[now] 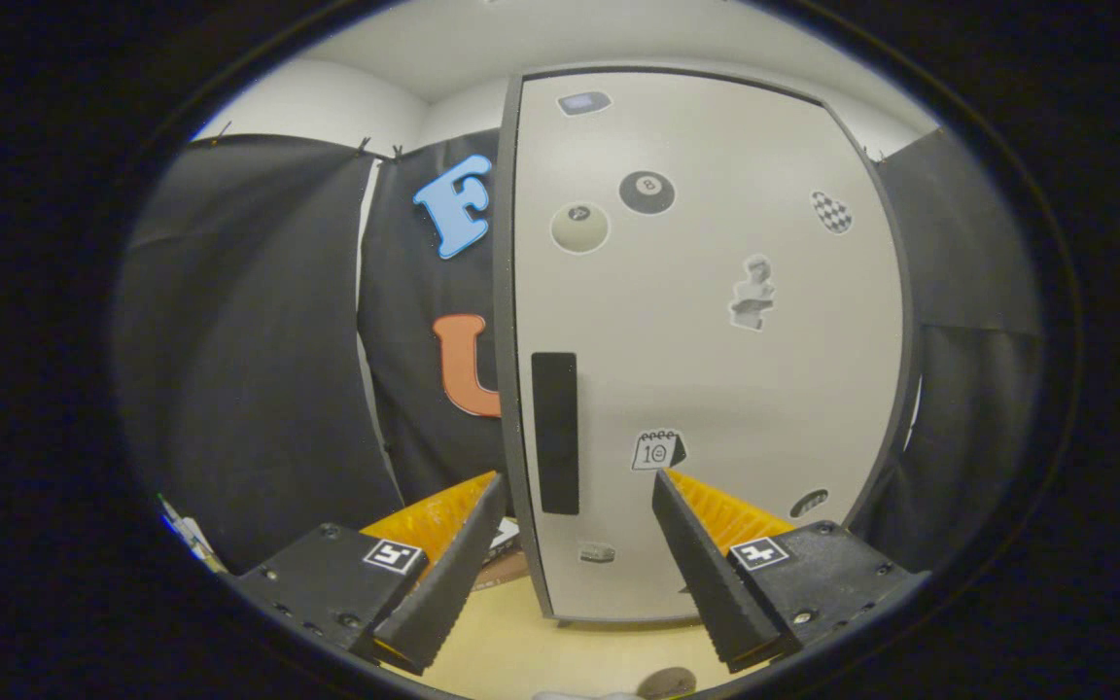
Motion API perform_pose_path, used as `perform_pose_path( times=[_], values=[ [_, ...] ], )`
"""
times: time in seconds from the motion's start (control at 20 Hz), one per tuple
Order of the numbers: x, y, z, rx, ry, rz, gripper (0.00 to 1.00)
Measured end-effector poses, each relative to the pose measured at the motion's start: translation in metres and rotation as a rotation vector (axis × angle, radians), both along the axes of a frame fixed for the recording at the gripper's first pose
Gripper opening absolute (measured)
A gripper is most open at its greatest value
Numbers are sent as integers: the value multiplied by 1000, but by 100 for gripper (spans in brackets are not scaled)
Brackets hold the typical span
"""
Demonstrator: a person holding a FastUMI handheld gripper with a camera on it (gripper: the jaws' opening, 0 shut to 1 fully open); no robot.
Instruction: Open the shoe cabinet door, grab the shoes and put them into the shoe cabinet, then close the shoe cabinet door.
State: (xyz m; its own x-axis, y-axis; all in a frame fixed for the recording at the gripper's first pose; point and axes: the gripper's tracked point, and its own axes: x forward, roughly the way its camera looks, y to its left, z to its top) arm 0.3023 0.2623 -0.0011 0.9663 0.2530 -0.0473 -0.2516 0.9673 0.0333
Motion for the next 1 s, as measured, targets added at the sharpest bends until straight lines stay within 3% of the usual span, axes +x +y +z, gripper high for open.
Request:
perform_pose_path(
  times=[0.2,0.3,0.5,0.55,0.7,0.8,1.0],
  values=[
    [43,10,2,9,-3,-27,100],
    [55,18,1,9,3,-20,94],
    [64,27,-4,20,23,-2,77],
    [64,26,-3,22,18,-13,68],
    [65,28,-7,0,26,-8,58],
    [64,26,-10,-17,34,-4,43],
    [53,21,-12,-22,56,32,37]
  ],
)
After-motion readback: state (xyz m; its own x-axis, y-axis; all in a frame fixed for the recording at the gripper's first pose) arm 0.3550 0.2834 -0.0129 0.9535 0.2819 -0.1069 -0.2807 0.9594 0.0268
